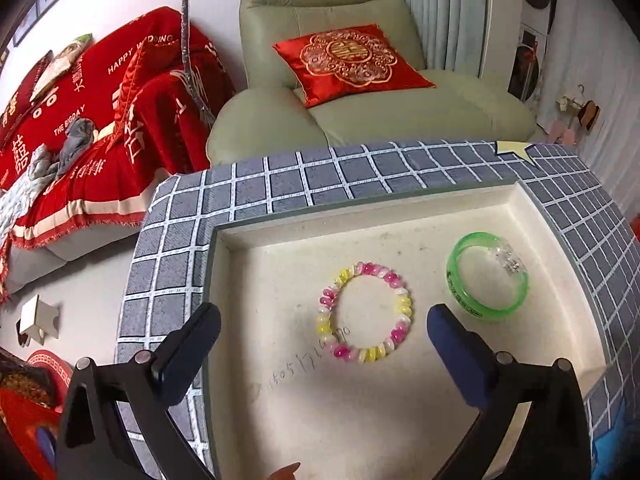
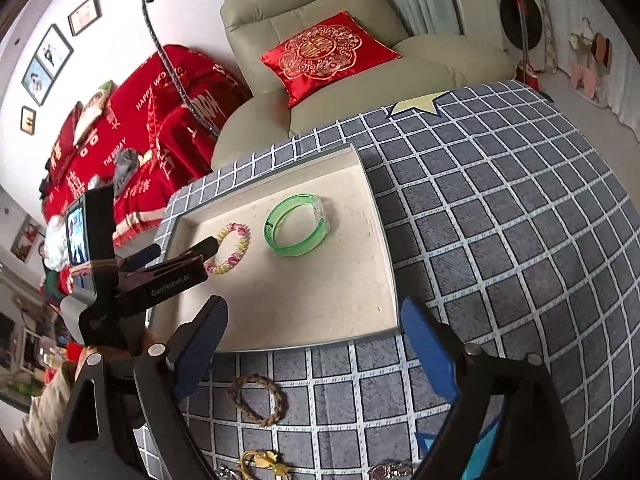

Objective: Organize jewelry
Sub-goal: 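Carry the bracelet and bangle into the white tray and open both tools, then lift both open tools away from the tray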

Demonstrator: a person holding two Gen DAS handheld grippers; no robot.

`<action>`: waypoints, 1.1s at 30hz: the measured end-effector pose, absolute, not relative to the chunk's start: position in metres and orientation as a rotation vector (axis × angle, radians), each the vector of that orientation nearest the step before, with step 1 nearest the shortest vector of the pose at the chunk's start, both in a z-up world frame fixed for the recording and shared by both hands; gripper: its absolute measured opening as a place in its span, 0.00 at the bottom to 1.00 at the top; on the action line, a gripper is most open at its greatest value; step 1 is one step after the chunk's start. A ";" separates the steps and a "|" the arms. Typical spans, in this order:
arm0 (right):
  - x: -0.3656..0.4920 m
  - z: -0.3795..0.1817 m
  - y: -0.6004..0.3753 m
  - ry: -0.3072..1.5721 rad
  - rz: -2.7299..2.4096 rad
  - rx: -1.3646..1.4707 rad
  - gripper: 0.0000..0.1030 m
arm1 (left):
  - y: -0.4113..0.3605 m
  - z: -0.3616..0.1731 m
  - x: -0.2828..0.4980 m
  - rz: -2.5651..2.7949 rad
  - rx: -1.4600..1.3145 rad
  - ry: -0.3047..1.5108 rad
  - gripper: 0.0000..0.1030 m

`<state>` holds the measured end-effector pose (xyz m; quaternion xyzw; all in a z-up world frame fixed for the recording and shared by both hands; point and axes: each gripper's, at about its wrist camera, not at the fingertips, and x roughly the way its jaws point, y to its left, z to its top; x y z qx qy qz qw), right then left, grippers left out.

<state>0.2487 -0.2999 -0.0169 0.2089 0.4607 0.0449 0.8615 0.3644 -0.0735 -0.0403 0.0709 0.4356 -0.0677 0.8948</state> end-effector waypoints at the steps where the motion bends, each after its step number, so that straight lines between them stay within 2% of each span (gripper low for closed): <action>1: 0.245 -0.015 -0.301 0.951 0.089 0.445 0.89 | -0.073 -0.039 0.362 -0.138 0.150 0.893 1.00; 6: 0.226 -0.001 -0.304 0.860 0.102 0.465 0.89 | -0.065 -0.024 0.335 -0.155 0.161 0.837 1.00; 14: 0.184 0.004 -0.310 0.925 0.091 0.428 0.89 | -0.039 0.000 0.261 -0.182 0.158 0.772 1.00; 24: 0.122 -0.049 -0.317 1.088 0.011 0.391 0.89 | -0.029 -0.041 0.162 -0.353 0.164 0.930 1.00; 33: 0.100 -0.067 -0.310 1.124 -0.006 0.334 0.89 | -0.034 -0.038 0.103 -0.398 0.111 0.934 1.00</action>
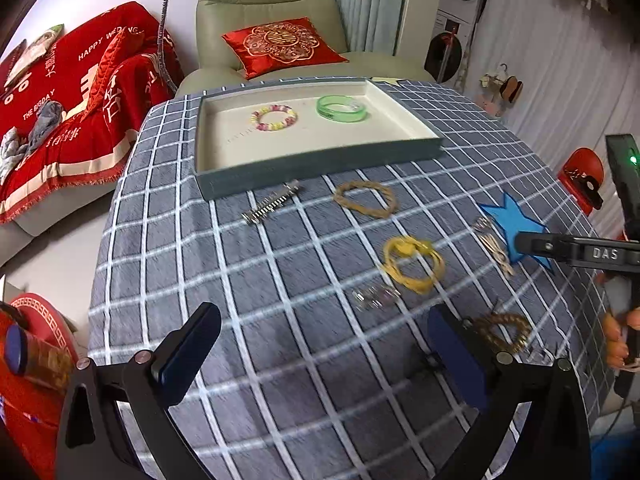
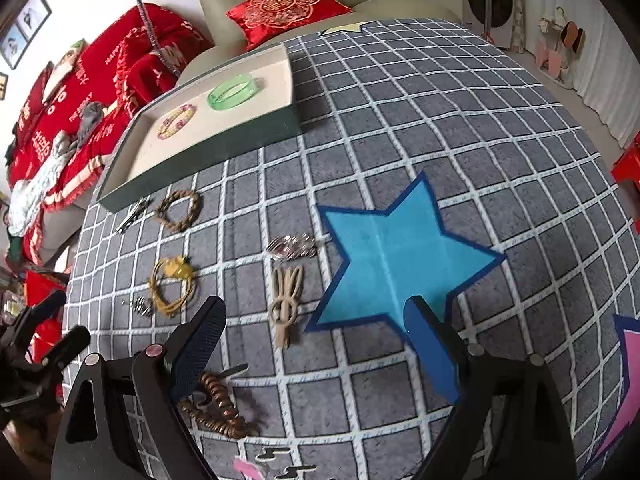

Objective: Organize jewelry
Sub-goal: 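Lift both open tools away from the tray, then grasp the brown coiled hair tie with the right tool while the left tool grasps the black claw clip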

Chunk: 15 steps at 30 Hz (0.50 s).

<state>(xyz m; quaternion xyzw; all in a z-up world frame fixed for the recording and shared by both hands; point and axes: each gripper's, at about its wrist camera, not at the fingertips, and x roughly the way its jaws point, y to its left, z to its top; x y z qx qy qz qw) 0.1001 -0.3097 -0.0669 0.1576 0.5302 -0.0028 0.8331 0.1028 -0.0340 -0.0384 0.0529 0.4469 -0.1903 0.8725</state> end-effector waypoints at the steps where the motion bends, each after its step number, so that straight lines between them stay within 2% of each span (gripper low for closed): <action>1: 0.097 -0.068 -0.307 1.128 0.013 0.335 0.89 | -0.037 -0.039 0.097 -0.407 0.115 0.933 1.00; 11: 0.060 -0.068 -0.276 1.138 0.088 0.238 0.88 | -0.057 -0.056 0.076 -0.452 0.158 0.958 1.00; 13: 0.054 -0.067 -0.271 1.135 0.106 0.221 0.84 | -0.061 -0.057 0.073 -0.463 0.166 0.951 1.00; 15: 0.050 -0.067 -0.266 1.140 0.121 0.207 0.76 | -0.066 -0.059 0.072 -0.468 0.177 0.957 1.00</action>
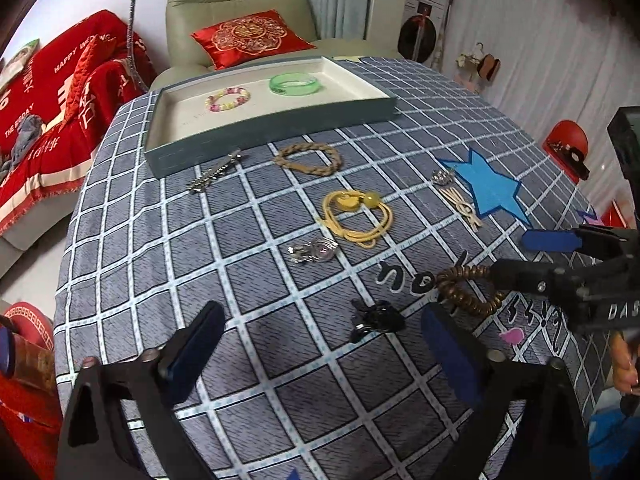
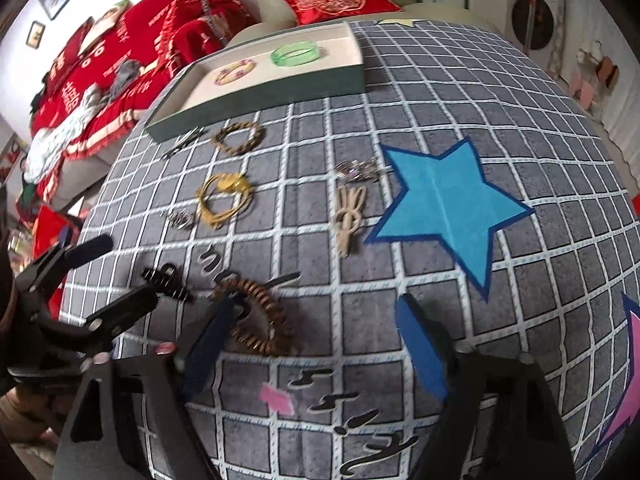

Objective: Organize jewelry
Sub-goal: 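Grasp the brown coiled hair tie with the right tool while the left tool grasps the black claw clip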

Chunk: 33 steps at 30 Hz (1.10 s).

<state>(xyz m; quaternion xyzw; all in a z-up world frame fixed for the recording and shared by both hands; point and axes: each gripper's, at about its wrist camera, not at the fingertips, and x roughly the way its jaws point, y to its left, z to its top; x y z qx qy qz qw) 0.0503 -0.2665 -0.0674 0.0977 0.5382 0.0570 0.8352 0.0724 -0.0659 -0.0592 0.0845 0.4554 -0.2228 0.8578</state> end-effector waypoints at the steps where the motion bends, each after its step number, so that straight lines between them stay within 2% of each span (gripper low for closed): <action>1: 0.050 -0.069 -0.264 1.144 0.126 0.200 0.75 | -0.068 -0.061 0.072 -0.472 0.180 0.958 1.00; 3: 0.050 -0.073 -0.258 1.156 0.137 0.185 0.67 | -0.072 -0.063 0.072 -0.476 0.185 0.960 1.00; 5: 0.050 -0.077 -0.254 1.163 0.147 0.178 0.59 | -0.076 -0.066 0.071 -0.487 0.192 0.964 0.90; 7: 0.051 -0.077 -0.249 1.154 0.142 0.141 0.57 | -0.078 -0.069 0.071 -0.491 0.194 0.975 0.90; 10: 0.050 -0.078 -0.244 1.151 0.133 0.097 0.49 | -0.080 -0.074 0.071 -0.498 0.192 0.987 0.79; 12: 0.049 -0.078 -0.241 1.150 0.127 0.077 0.41 | -0.080 -0.075 0.069 -0.498 0.194 0.983 0.77; 13: 0.048 -0.078 -0.240 1.151 0.122 0.059 0.38 | -0.081 -0.075 0.069 -0.498 0.199 0.979 0.72; 15: 0.047 -0.078 -0.237 1.150 0.111 0.033 0.28 | -0.081 -0.074 0.068 -0.511 0.193 0.975 0.61; 16: 0.046 -0.078 -0.236 1.150 0.110 0.026 0.25 | -0.081 -0.074 0.068 -0.518 0.191 0.974 0.50; 18: 0.045 -0.078 -0.235 1.150 0.109 0.022 0.15 | -0.081 -0.073 0.067 -0.527 0.185 0.974 0.47; 26: 0.041 -0.073 -0.242 1.141 0.103 0.096 0.12 | -0.070 -0.065 0.064 -0.535 0.145 0.963 0.38; 33: 0.040 -0.065 -0.251 1.122 0.100 0.160 0.12 | -0.060 -0.058 0.064 -0.539 0.098 0.950 0.38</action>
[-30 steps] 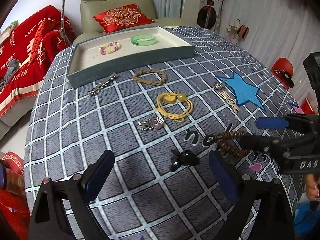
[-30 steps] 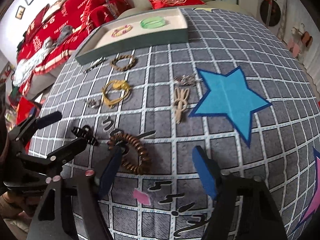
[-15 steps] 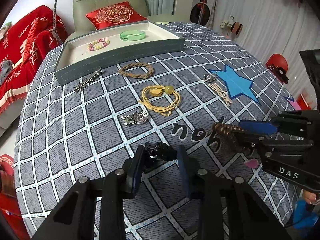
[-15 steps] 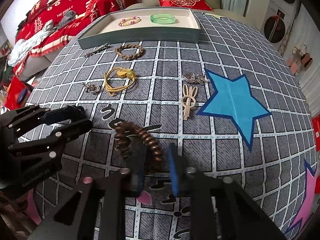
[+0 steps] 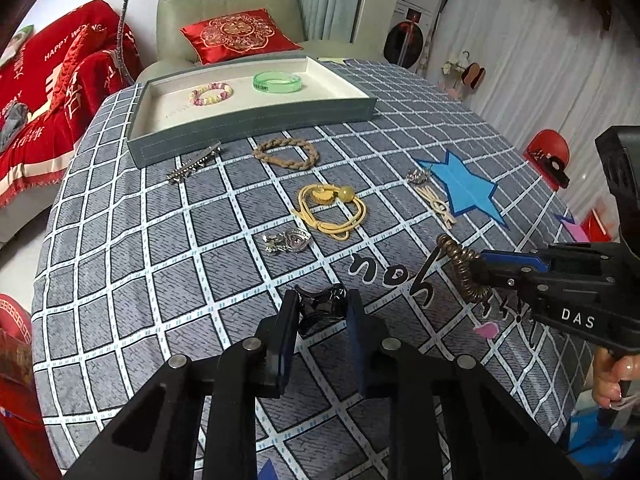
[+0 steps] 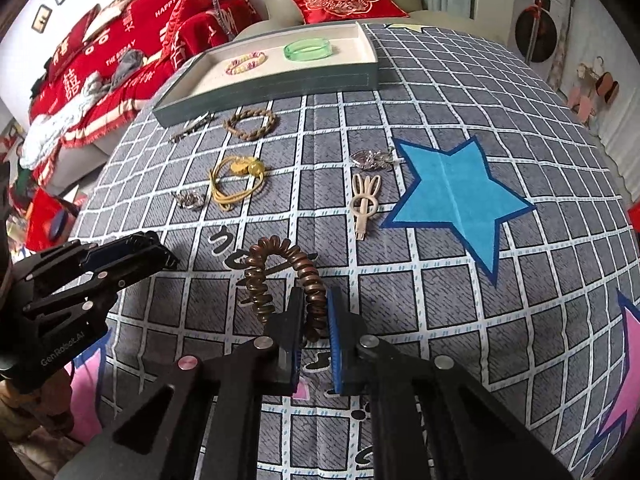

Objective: Organize jewelry
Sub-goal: 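Grasp the brown coiled hair tie with the right tool while the left tool grasps the black claw clip, then carry the coiled hair tie and claw clip over the white tray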

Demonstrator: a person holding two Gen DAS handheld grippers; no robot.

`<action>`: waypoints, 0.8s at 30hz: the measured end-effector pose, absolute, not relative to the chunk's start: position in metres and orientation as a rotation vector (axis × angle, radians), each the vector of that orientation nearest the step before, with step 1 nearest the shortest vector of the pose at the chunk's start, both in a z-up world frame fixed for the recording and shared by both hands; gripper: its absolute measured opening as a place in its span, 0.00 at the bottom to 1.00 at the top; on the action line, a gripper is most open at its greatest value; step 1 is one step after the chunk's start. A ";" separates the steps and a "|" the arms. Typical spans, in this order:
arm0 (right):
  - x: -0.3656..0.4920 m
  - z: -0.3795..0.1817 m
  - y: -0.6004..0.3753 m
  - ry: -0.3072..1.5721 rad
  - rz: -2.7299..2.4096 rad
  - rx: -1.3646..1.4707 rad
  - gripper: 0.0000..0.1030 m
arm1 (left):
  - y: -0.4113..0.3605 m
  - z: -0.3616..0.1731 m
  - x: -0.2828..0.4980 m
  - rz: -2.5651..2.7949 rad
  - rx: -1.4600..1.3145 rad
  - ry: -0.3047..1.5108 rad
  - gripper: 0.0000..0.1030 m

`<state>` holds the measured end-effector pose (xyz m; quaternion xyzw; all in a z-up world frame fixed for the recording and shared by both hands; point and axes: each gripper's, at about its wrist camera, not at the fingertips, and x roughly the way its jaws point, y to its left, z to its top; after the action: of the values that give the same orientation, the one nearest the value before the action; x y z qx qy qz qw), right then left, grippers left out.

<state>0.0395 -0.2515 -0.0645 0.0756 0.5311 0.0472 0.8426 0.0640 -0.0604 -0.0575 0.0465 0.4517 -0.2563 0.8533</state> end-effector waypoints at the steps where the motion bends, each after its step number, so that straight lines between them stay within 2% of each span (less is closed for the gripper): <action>1: 0.040 -0.063 -0.252 1.118 0.098 0.163 0.12 | -0.059 -0.056 0.063 -0.541 0.094 0.946 0.38; 11: 0.048 -0.043 -0.256 1.076 0.108 0.197 0.12 | -0.043 -0.030 0.068 -0.536 0.041 0.911 0.38; 24: 0.103 0.004 -0.266 1.006 0.132 0.210 0.12 | -0.022 0.026 0.116 -0.488 0.025 0.814 0.38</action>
<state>0.1028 -0.2657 0.0042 0.1005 0.4809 0.0632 0.8687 0.1156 -0.0215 0.0256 0.0122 0.3921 -0.2350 0.8893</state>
